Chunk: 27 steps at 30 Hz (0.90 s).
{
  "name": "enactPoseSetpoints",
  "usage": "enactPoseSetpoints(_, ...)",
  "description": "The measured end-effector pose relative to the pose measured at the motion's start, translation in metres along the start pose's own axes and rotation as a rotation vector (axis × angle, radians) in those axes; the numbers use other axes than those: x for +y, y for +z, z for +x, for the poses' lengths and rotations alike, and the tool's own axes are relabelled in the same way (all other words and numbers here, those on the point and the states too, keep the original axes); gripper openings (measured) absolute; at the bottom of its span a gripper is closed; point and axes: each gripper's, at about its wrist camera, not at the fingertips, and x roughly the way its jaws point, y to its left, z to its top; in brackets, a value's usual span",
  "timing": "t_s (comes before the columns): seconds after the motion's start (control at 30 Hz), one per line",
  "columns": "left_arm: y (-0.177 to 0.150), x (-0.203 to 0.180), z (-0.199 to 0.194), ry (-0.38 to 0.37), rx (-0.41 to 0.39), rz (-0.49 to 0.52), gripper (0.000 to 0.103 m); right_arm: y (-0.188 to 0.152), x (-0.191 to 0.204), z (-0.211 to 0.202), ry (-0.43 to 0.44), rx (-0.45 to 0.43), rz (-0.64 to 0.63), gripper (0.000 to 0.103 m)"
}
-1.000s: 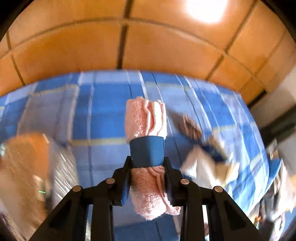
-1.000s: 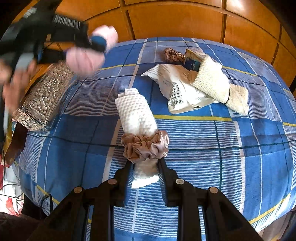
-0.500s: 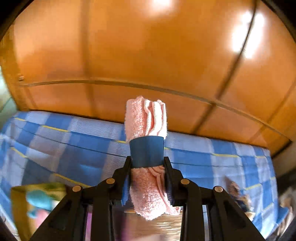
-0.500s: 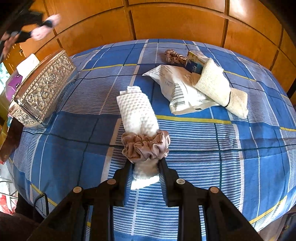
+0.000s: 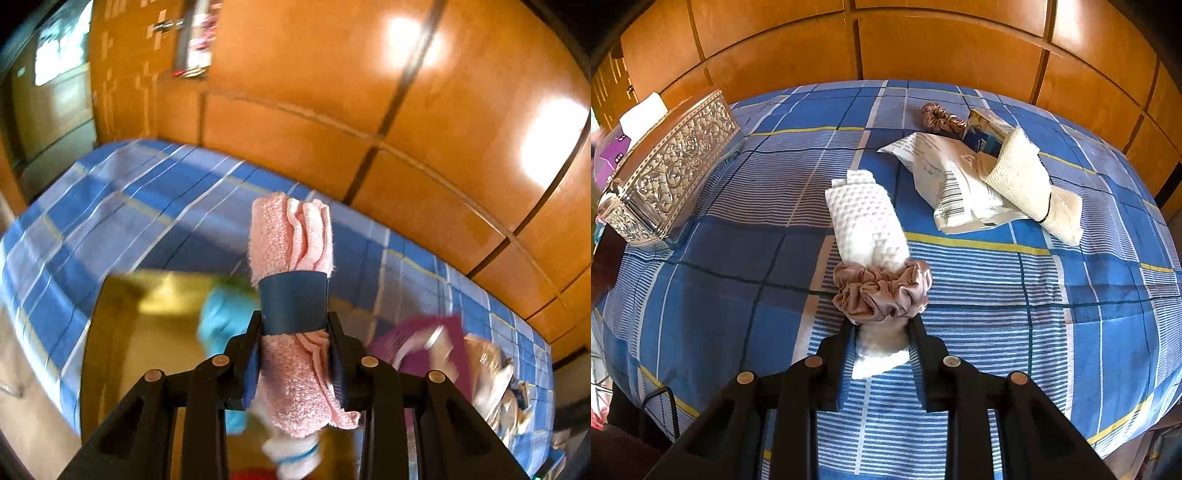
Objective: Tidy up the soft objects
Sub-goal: 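Carry the pink towel roll into the gold tray and open the left gripper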
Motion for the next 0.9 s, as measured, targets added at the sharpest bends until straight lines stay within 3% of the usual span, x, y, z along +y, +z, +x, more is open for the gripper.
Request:
enactPoseSetpoints(0.27,-0.092,0.049,0.004,-0.005,0.09,-0.084,0.032,-0.002,0.006,0.0,-0.037,-0.006,-0.013,0.026)
enactPoseSetpoints(0.43,-0.124,0.049,0.02,-0.011,0.151,-0.087,0.033,-0.001,0.008,0.0,-0.053,0.0,-0.009,0.026)
enactPoseSetpoints(0.53,-0.128,0.044,0.026,-0.004,0.155,-0.082,0.037,-0.001,0.009,0.0,-0.056,0.001,0.002,0.026)
enactPoseSetpoints(0.7,-0.13,0.046,0.024,0.024,0.119,-0.094,0.059,-0.001,0.01,0.001,-0.066,0.007,0.01,0.026)
enactPoseSetpoints(0.9,-0.129,0.055,0.004,0.098,0.03,-0.079,0.062,0.004,0.011,0.003,-0.076,0.019,0.017,0.026)
